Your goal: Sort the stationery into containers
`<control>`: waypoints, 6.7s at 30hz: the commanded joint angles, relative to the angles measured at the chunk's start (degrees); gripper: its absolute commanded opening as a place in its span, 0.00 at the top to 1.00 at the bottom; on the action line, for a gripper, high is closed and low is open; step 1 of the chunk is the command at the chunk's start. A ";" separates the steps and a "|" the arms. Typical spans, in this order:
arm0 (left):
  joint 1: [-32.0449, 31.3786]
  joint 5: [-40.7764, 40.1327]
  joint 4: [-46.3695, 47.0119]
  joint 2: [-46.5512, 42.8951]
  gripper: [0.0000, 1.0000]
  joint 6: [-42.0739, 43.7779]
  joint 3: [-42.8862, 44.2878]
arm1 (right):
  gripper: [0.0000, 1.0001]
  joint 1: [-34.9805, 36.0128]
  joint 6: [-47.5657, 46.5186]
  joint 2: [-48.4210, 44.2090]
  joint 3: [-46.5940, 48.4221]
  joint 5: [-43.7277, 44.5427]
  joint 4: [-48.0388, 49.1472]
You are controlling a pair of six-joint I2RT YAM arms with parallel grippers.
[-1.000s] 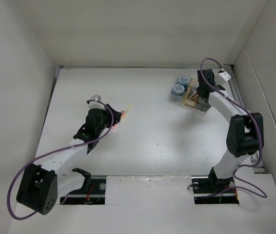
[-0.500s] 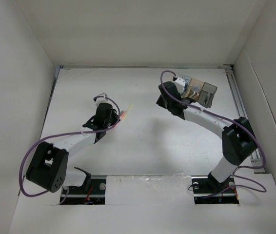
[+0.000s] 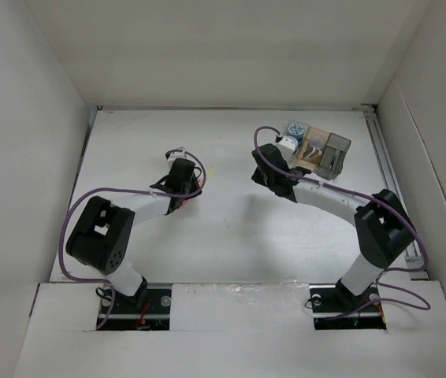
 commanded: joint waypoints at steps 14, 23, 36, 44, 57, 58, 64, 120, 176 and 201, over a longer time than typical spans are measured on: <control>-1.68 -0.26 -0.35 3.87 0.85 2.43 4.43 | 0.77 -1.08 0.73 -1.95 -0.85 -1.13 5.07; -2.30 -2.55 -1.49 6.94 0.86 2.43 5.58 | 0.77 -1.08 0.73 -2.56 -0.85 -1.65 5.07; -3.97 -1.41 -1.49 9.67 0.91 1.90 7.16 | 0.64 -1.00 1.25 -1.25 -1.38 -6.92 6.92; -5.21 0.34 -0.71 10.20 1.00 1.38 6.56 | 0.60 -0.38 1.26 -0.72 -0.33 -8.15 6.92; -10.65 7.12 3.42 10.91 0.84 -0.38 6.03 | 0.53 -0.38 2.49 10.00 3.54 -15.09 8.59; -10.65 7.81 3.43 10.21 0.81 -0.38 6.02 | 0.53 -0.38 3.01 10.53 3.54 -15.10 8.59; -10.65 11.33 5.10 6.51 0.67 -0.39 3.74 | 0.55 0.15 3.01 13.25 4.60 -15.10 8.59; -7.84 -2.64 4.92 -39.02 0.58 -1.79 -12.96 | 0.31 -7.93 -6.30 21.43 20.15 -12.54 -7.76; -7.84 0.61 6.51 -36.38 0.61 -1.79 -12.96 | 1.00 -20.57 -1.21 -9.57 2.58 -10.35 -5.12; -7.84 2.28 8.70 -32.51 0.62 -1.79 -12.96 | 1.00 -36.85 0.55 4.99 8.81 -0.33 -5.48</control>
